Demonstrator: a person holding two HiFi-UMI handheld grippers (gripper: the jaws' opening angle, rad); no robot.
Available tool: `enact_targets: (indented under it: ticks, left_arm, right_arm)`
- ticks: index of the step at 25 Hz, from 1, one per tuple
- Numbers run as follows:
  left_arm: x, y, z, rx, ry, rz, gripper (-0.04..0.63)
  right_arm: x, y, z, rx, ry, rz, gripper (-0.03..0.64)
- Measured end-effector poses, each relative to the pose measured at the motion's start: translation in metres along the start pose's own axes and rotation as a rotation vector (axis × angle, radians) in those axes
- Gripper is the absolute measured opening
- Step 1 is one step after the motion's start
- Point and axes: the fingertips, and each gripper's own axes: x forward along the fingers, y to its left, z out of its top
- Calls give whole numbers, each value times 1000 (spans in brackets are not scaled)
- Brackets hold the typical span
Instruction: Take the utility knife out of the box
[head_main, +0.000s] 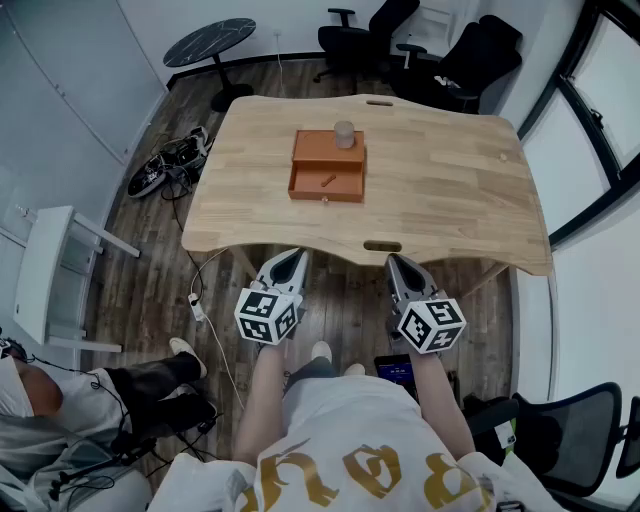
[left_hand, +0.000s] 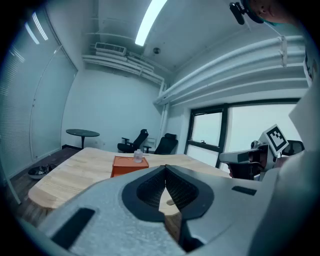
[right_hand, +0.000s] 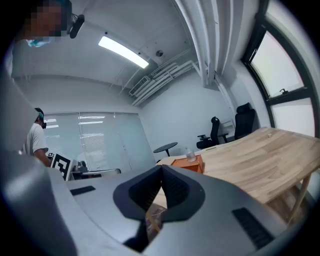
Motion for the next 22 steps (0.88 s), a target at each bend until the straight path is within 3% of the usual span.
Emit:
enact_targets:
  ticks: [8,15,22]
  left_arm:
    - [-12,-13,-12,-26,11,-17,9]
    - [-12,-12,-9,-45,10,-2,9]
    - [-2,-4,-16,-46,27,21,9]
  right_arm:
    - [-15,5,-5,-25,13,-9,11]
    - [-12,12,-13,5,45,37,11]
    - [-8,-4,-18,-1,55,19,11]
